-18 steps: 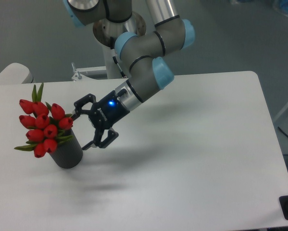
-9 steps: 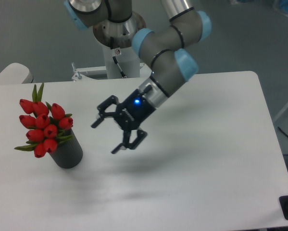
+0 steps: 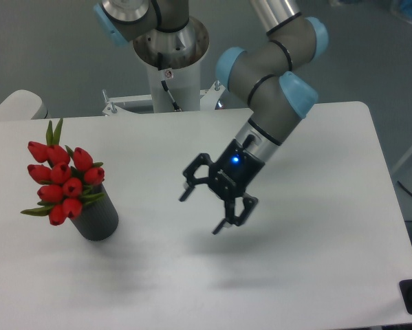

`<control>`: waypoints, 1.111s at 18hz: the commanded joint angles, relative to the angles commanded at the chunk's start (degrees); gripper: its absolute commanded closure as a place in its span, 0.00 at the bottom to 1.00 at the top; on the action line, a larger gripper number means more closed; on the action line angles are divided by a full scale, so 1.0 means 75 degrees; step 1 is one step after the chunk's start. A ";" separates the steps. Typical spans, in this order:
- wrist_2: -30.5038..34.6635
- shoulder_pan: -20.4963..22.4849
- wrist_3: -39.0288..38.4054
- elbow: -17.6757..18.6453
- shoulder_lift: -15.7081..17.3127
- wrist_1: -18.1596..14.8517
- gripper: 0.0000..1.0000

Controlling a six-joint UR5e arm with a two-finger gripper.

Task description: Insert the flowers into the vase

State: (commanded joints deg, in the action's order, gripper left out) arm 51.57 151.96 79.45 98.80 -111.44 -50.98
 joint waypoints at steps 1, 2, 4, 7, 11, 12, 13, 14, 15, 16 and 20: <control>0.0235 -0.0011 -0.0011 -0.0106 -0.0117 0.0000 0.00; 0.0469 -0.0023 0.0000 -0.0292 -0.0223 -0.0011 0.00; 0.1113 -0.0035 0.0000 -0.0586 -0.0387 -0.0012 0.00; 0.2132 -0.0129 0.0058 -0.1031 -0.0691 -0.0035 0.00; 0.2978 -0.0152 0.0152 -0.1629 -0.1172 -0.0233 0.00; 0.3177 -0.0152 0.0454 -0.1781 -0.1289 -0.0339 0.00; 0.3399 -0.0175 0.0782 -0.1898 -0.1371 -0.0467 0.00; 0.3633 -0.0210 0.0971 -0.2016 -0.1430 -0.0619 0.00; 0.3833 -0.0234 0.1008 -0.2144 -0.1500 -0.0760 0.00; 0.3951 -0.0234 0.1043 -0.2273 -0.1594 -0.0796 0.00; 0.4442 -0.0257 0.1266 -0.2801 -0.1946 -0.1171 0.00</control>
State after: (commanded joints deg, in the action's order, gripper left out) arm 84.89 150.03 88.94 77.79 -126.03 -59.76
